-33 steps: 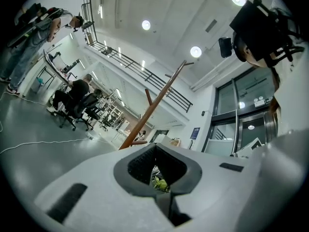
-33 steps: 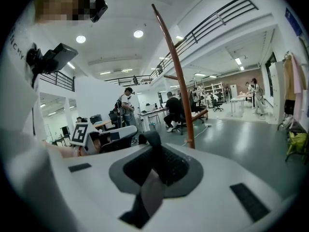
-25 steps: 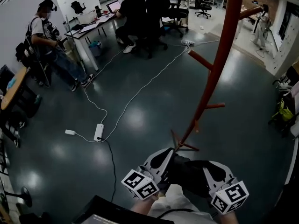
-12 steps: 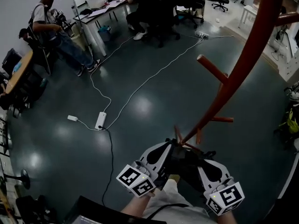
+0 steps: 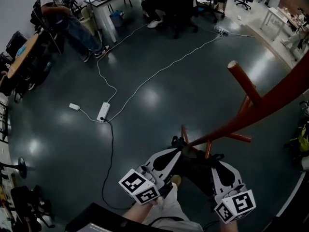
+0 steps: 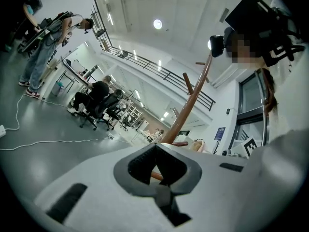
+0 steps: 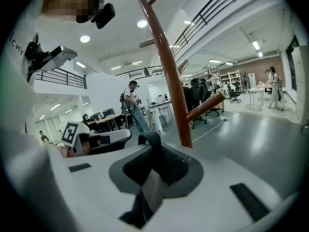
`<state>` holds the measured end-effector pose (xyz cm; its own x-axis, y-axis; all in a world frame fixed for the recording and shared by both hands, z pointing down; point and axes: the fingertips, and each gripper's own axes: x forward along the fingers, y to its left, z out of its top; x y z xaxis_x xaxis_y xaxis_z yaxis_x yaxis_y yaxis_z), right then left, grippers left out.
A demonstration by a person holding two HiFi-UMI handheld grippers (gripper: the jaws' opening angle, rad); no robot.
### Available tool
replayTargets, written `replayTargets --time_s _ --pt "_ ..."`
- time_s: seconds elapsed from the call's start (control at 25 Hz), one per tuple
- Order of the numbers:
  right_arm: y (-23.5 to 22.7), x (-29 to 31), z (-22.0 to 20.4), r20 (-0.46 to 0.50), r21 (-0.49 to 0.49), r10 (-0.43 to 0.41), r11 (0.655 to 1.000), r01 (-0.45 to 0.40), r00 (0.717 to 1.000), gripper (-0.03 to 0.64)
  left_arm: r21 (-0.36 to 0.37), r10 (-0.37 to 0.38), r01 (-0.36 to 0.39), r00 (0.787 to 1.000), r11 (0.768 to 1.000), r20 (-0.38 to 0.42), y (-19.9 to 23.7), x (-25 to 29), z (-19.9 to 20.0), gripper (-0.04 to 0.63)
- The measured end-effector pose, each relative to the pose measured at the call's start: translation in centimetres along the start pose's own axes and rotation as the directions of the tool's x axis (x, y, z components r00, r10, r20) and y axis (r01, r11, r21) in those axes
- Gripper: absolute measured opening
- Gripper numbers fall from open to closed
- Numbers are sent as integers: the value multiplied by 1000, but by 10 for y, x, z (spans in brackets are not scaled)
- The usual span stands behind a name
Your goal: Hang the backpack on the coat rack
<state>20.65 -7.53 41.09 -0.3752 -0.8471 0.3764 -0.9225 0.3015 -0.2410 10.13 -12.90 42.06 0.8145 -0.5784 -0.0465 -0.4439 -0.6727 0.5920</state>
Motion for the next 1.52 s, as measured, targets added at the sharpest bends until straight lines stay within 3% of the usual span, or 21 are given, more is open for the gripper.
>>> replayTargets --time_s 0.48,1.16,1.52 --pt "-28 34 -19 -60 79 -30 996 35 998 46 -64 -24 25 1000 998 8 26 26 -11 9" --pt "-34 47 -56 -172 -71 -70 996 58 983 46 -63 24 -23 1000 998 12 42 12 -13 9" --pt "-36 51 -66 -192 -79 -80 995 66 978 48 -57 41 -39 999 998 17 44 0 -14 9"
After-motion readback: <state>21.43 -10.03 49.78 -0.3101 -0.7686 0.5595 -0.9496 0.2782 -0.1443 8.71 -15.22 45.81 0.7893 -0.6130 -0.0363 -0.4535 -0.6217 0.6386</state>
